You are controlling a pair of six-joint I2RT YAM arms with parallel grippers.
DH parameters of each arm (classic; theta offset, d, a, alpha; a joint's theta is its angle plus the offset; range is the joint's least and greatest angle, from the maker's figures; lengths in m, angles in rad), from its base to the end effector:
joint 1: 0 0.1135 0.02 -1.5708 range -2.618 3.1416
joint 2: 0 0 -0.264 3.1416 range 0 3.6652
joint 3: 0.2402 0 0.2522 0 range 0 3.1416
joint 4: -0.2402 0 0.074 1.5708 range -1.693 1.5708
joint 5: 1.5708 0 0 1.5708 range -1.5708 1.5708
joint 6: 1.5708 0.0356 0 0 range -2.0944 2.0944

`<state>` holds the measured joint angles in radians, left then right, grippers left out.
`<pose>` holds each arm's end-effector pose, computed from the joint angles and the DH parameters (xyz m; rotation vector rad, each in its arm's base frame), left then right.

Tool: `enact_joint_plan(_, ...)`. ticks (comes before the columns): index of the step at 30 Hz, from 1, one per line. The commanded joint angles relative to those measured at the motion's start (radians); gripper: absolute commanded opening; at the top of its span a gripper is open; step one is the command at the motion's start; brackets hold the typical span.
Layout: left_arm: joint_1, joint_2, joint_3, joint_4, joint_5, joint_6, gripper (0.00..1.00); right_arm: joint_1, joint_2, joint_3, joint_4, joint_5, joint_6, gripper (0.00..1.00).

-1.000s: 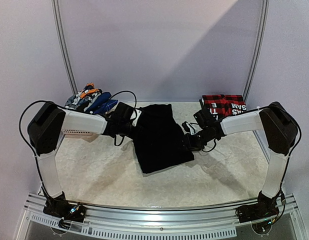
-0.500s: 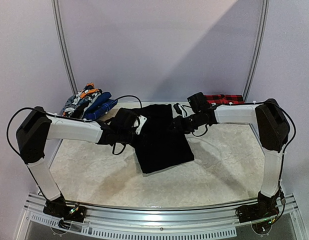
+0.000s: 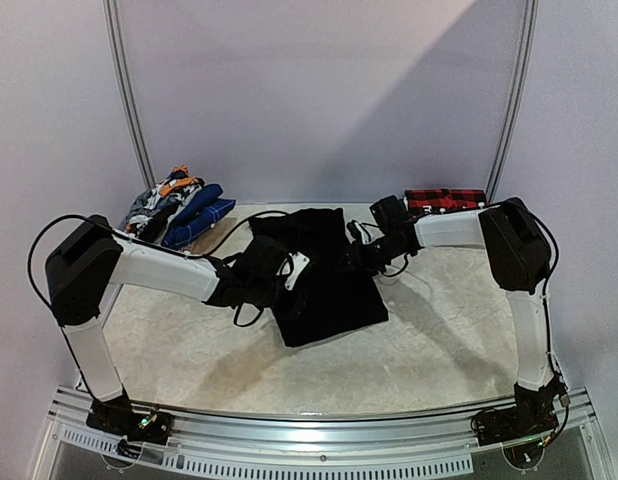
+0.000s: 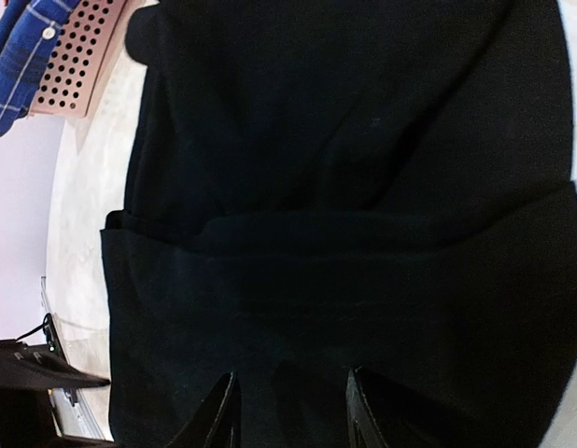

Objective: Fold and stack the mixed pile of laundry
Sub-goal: Fold the rectangle-folded T-shirt at the center of the board.

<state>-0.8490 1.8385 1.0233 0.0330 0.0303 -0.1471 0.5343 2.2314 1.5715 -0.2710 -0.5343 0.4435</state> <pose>0.2497 -0.2854 0.1537 0.8441 2.2613 -0.5119 0.3994 0.2574 0.1353 -0.3576 2.6167 1.0448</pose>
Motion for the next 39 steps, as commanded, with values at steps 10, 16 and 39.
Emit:
enact_joint_plan(10,-0.068,-0.012,-0.098,0.006,0.023,-0.012,0.39,-0.025,0.071,0.078,-0.039,-0.024,0.002,0.38)
enact_joint_plan(16,-0.085,-0.013,-0.123,0.003,-0.006,-0.028,0.38,-0.025,0.068,0.109,-0.058,-0.023,-0.003,0.38)
enact_joint_plan(39,-0.206,-0.115,-0.175,-0.103,-0.173,-0.073,0.36,-0.025,-0.094,-0.014,-0.056,0.02,-0.032,0.38)
